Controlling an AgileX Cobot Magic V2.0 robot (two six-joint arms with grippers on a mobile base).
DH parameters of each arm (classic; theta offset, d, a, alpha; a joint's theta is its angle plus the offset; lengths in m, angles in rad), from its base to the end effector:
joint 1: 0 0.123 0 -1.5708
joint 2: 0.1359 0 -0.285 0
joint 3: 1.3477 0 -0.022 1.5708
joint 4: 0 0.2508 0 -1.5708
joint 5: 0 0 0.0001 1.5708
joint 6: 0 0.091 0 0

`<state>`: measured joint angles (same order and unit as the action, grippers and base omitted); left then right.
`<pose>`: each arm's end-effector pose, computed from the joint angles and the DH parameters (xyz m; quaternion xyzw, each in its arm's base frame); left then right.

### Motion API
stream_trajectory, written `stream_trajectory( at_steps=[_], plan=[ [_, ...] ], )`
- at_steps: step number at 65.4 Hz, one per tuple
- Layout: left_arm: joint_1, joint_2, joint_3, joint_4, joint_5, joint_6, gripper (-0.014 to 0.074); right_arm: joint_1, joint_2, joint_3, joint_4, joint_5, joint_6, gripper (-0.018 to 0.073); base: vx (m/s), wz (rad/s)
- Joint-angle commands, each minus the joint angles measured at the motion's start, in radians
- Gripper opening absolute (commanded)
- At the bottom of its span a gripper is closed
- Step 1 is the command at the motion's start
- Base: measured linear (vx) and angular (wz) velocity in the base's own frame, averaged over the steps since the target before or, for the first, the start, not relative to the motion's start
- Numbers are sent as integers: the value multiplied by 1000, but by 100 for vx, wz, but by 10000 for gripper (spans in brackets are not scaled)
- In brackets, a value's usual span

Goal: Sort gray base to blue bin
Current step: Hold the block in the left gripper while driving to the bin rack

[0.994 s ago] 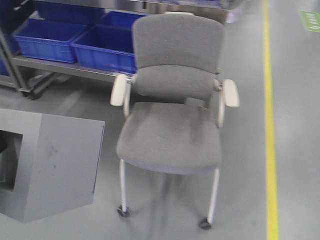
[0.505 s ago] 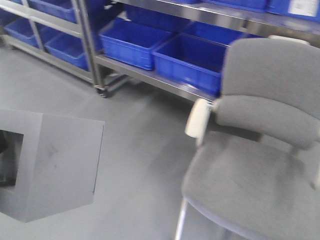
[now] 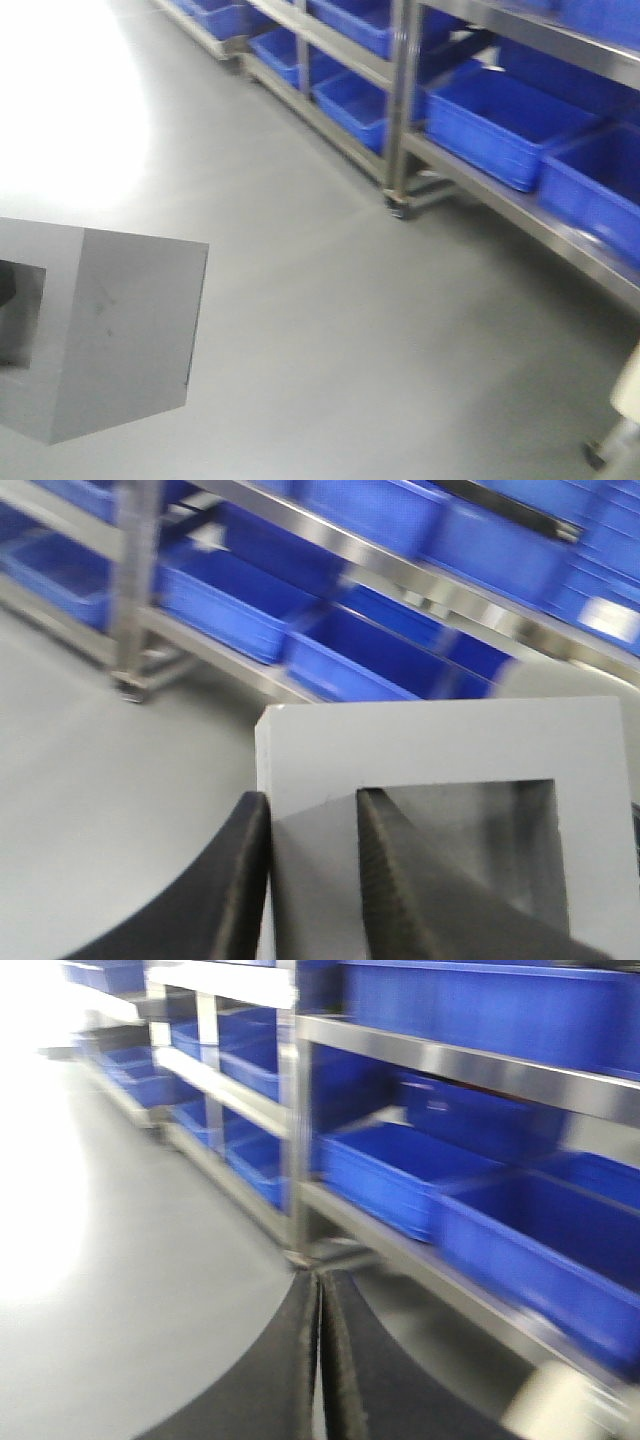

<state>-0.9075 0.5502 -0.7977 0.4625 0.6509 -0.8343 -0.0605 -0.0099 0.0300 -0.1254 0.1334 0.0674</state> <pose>0.0771 -0.0587 0.3838 0.0949 0.7851 -0.2957 0.5359 0.0566 -0.0050 0.1915 0.0070 0.7298 -0.0462 0.6821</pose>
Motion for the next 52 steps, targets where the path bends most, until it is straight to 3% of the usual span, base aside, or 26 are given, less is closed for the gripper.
stream_trajectory(
  at_steps=[1, 25, 52],
  plan=[
    [-4, 2, -25, 27, -91, -8, 3, -1, -15, 14, -9, -76, -6, -9, 29, 96],
    [-4, 2, -25, 27, -91, -8, 3, 0, -15, 14, -9, -76, -6, -9, 28, 83],
    [-4, 2, -25, 26, -91, -8, 3, 0, -15, 14, -9, -76, -6, -9, 31, 27]
  ],
)
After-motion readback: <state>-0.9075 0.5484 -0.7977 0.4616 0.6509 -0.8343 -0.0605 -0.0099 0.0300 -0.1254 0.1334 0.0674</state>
